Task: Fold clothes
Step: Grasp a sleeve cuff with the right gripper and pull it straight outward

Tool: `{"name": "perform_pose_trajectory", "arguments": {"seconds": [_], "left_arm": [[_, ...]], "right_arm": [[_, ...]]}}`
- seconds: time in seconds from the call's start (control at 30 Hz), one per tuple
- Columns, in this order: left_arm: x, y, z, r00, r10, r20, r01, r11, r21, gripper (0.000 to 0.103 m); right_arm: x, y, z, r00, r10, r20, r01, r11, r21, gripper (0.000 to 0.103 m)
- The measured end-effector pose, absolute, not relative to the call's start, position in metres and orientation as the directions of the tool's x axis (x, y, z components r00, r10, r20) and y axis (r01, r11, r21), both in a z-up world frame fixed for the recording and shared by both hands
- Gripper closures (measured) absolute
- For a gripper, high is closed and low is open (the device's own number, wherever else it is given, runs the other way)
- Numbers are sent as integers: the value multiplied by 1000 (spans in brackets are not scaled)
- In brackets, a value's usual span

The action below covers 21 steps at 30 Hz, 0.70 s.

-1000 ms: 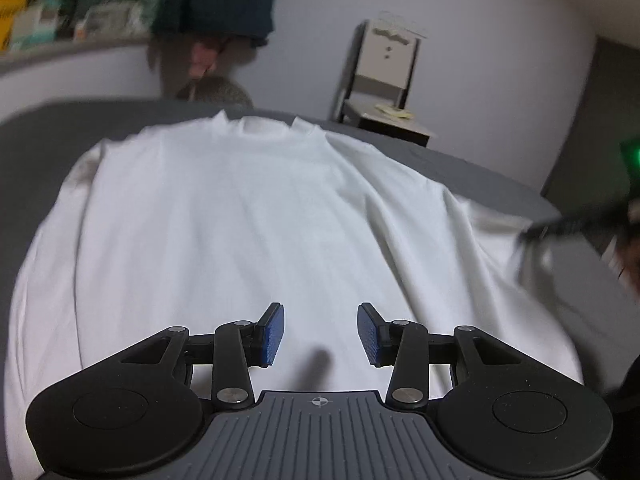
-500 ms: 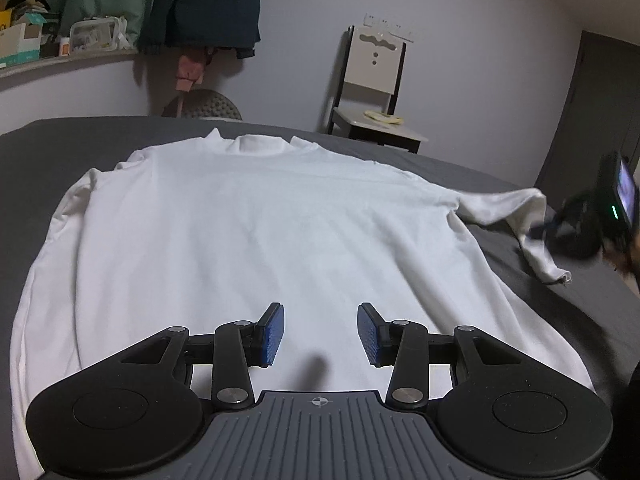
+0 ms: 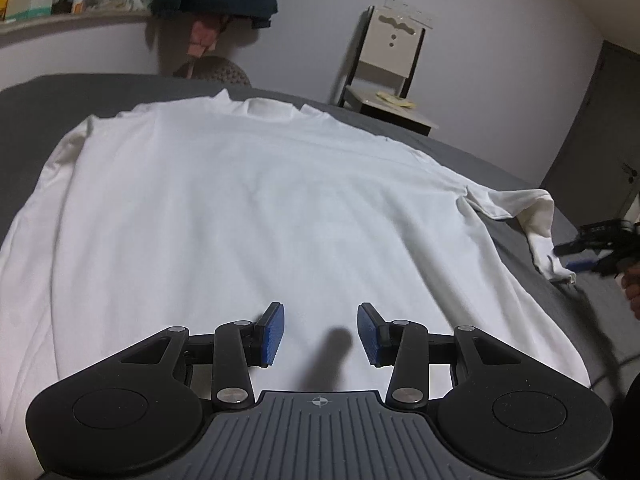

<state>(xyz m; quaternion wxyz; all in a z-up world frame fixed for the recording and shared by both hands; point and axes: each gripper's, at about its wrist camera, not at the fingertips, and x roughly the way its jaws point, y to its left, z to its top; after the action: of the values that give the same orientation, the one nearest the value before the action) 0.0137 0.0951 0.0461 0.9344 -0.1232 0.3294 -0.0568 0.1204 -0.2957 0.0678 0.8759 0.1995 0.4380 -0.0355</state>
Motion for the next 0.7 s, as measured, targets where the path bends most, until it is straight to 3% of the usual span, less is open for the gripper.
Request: {"name": "perform_pose_trajectory", "arguments": {"seconds": [0.03, 0.07, 0.1, 0.17, 0.27, 0.4, 0.43, 0.5, 0.6, 0.7], "left_arm": [[14, 95, 45, 777, -186, -602, 24, 963, -267, 60], [14, 95, 45, 777, -184, -602, 23, 964, -266, 60], [14, 94, 44, 777, -183, -603, 25, 965, -260, 60], [13, 92, 44, 776, -179, -605, 33, 969, -244, 60], [14, 89, 44, 775, -171, -608, 45, 975, -216, 60], [15, 88, 45, 775, -174, -608, 58, 977, -205, 60], [15, 88, 45, 774, -174, -608, 60, 977, -203, 60], [16, 88, 44, 774, -175, -609, 64, 978, -200, 60], [15, 89, 45, 775, -173, -608, 64, 978, -197, 60], [15, 88, 44, 776, -168, -608, 68, 981, -184, 60]], "right_arm": [[122, -295, 63, 618, 116, -778, 254, 906, 338, 50], [125, -290, 63, 618, 86, -781, 253, 919, 302, 61], [118, -286, 64, 611, 52, -790, 254, 932, 257, 80], [117, -288, 72, 588, 6, -809, 248, 950, 188, 95], [120, -308, 103, 612, -159, -775, 288, 957, 30, 95], [129, -332, 139, 667, -414, -619, 293, 910, -293, 93], [133, -342, 137, 657, -403, -638, 286, 915, -283, 92], [142, -364, 129, 603, -356, -714, 279, 932, -229, 67], [133, -386, 113, 542, -380, -750, 393, 903, -174, 61], [107, -409, 106, 597, -307, -741, 518, 853, 63, 58]]}}
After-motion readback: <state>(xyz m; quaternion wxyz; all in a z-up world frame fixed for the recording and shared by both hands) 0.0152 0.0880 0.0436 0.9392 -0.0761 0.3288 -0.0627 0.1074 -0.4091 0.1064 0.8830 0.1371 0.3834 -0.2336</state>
